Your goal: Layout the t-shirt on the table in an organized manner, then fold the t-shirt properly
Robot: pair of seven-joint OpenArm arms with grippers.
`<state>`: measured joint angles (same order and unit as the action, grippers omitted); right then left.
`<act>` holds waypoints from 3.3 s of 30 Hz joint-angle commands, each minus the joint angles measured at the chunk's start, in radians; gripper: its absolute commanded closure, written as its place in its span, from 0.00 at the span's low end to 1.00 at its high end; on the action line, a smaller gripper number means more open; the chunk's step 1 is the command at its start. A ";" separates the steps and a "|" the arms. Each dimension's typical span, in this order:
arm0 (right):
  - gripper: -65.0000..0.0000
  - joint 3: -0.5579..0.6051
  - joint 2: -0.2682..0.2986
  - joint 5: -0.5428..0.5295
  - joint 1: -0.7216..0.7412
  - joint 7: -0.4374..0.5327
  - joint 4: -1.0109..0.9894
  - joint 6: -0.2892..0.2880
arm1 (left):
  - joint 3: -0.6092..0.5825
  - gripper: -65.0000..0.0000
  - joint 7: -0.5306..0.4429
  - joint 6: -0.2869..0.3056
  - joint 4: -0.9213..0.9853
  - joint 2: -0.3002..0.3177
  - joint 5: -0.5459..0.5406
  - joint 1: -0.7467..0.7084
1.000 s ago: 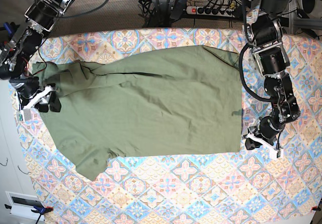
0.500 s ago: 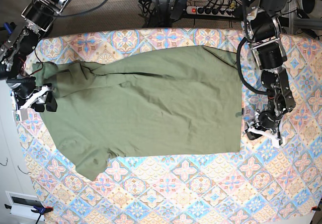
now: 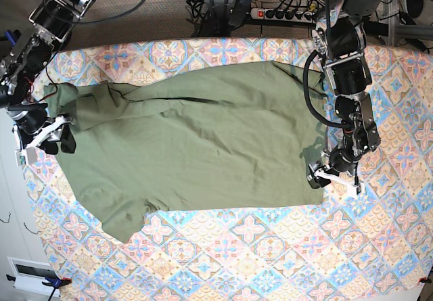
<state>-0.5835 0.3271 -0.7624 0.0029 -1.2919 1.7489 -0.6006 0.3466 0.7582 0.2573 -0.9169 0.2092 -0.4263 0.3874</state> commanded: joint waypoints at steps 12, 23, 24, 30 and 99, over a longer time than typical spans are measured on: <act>0.53 -0.010 0.039 -0.095 -0.047 0.021 0.027 -0.005 | 0.006 0.40 0.014 0.004 -0.147 -0.032 -0.019 -0.020; 0.53 -0.051 0.050 -0.176 -0.228 0.024 0.139 -0.005 | 0.021 0.40 0.209 0.004 -0.838 0.052 -0.124 -0.503; 0.53 -0.059 0.050 -0.176 -0.234 0.022 0.141 -0.005 | 0.041 0.40 0.209 0.004 -0.891 0.059 -0.151 -0.565; 0.53 -0.062 0.050 -0.176 -0.238 0.022 0.142 -0.005 | 0.133 0.40 0.209 0.004 -1.074 0.068 -0.263 -0.848; 0.53 -0.066 0.050 -0.233 -0.283 0.021 0.142 -0.005 | -0.159 1.00 0.205 0.006 -0.856 0.256 -0.069 -0.922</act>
<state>-0.6418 0.3550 -0.9760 -0.2871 -1.2915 1.8751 -0.6010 0.1776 0.9363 0.2775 -1.7687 0.4500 -0.5266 -0.5251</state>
